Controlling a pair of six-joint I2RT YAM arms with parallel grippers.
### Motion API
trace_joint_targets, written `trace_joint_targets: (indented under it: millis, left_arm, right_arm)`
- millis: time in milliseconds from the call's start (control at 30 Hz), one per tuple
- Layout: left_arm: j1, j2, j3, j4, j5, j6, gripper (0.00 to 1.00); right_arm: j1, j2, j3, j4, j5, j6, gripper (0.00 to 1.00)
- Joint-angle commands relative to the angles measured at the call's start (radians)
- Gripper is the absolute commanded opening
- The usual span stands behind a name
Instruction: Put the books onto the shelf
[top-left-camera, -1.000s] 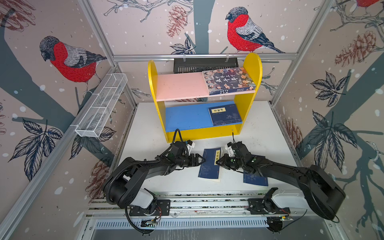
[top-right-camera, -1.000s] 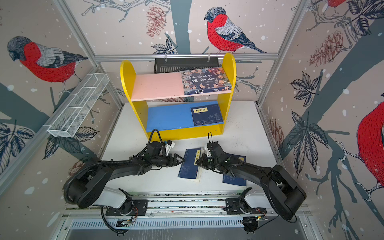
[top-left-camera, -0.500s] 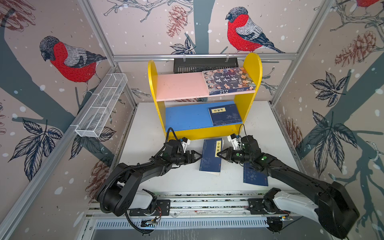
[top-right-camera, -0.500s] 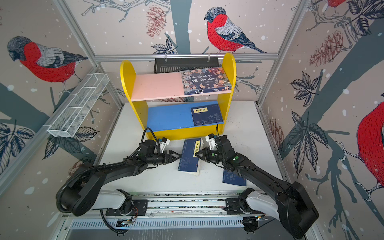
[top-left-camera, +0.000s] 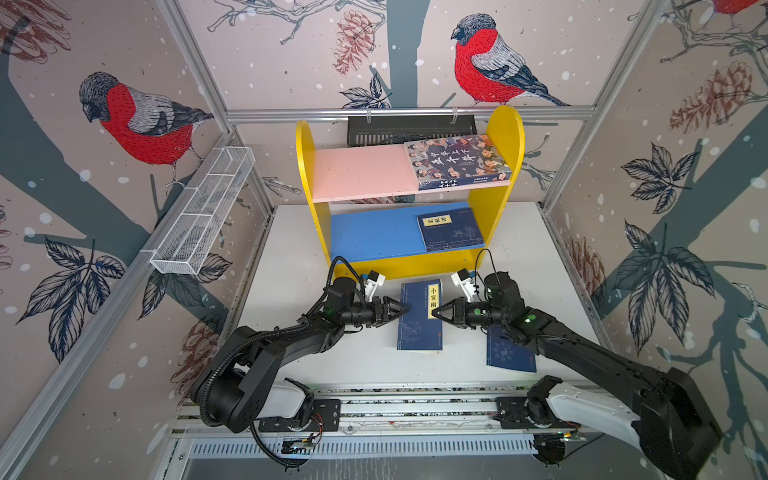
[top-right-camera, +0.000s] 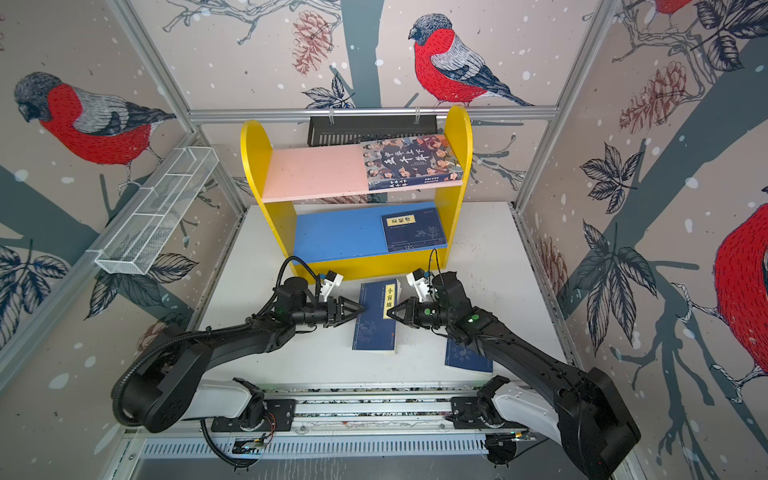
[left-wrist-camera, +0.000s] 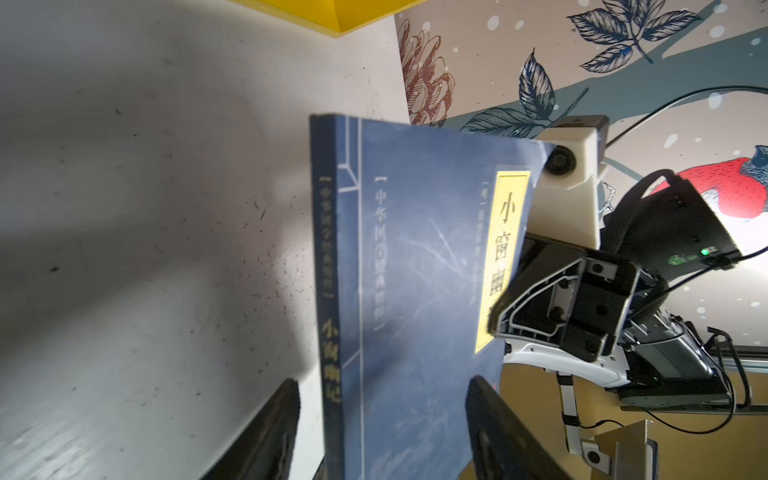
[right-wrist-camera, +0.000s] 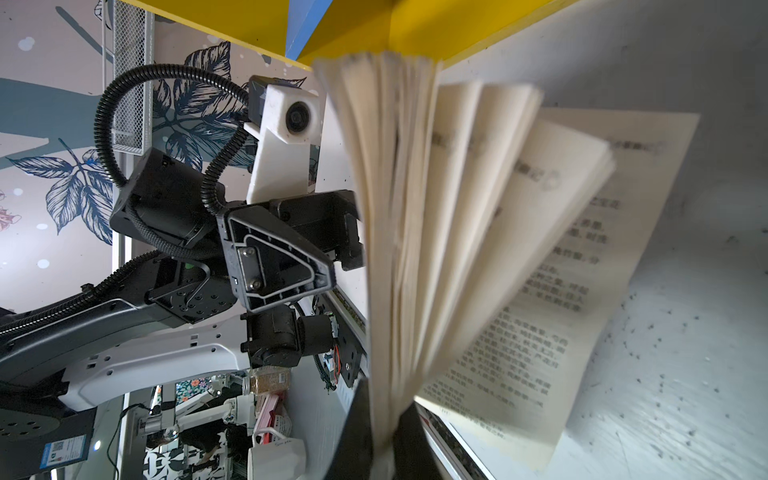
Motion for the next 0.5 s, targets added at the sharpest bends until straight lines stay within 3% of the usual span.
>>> trace_joint_targets:
  millis: [0, 200, 233, 333, 400, 467]
  left_arm:
    - [-0.002, 0.001, -0.001, 0.116, 0.042, -0.063, 0.56]
    - [-0.002, -0.017, 0.004, 0.105, 0.058, -0.063, 0.42]
    - [-0.002, -0.021, 0.004, 0.102, 0.058, -0.06, 0.34]
    - [-0.002, -0.034, 0.02, 0.069, 0.054, -0.021, 0.11]
    - [-0.002, -0.047, 0.048, 0.004, 0.039, 0.027, 0.01]
    - [-0.002, -0.062, 0.083, -0.054, 0.029, 0.071, 0.0]
  right_arm:
    - [0.001, 0.02, 0.001, 0.099, -0.034, 0.002, 0.02]
    - [-0.001, 0.049, 0.016, 0.107, -0.042, -0.008, 0.04]
    - [-0.003, 0.054, 0.022, 0.094, -0.039, -0.018, 0.07]
    - [-0.019, 0.077, 0.056, -0.031, 0.032, -0.062, 0.39]
    - [-0.042, 0.081, 0.072, -0.126, 0.117, -0.072, 0.49]
    - [-0.076, 0.069, 0.063, -0.17, 0.168, -0.059, 0.54]
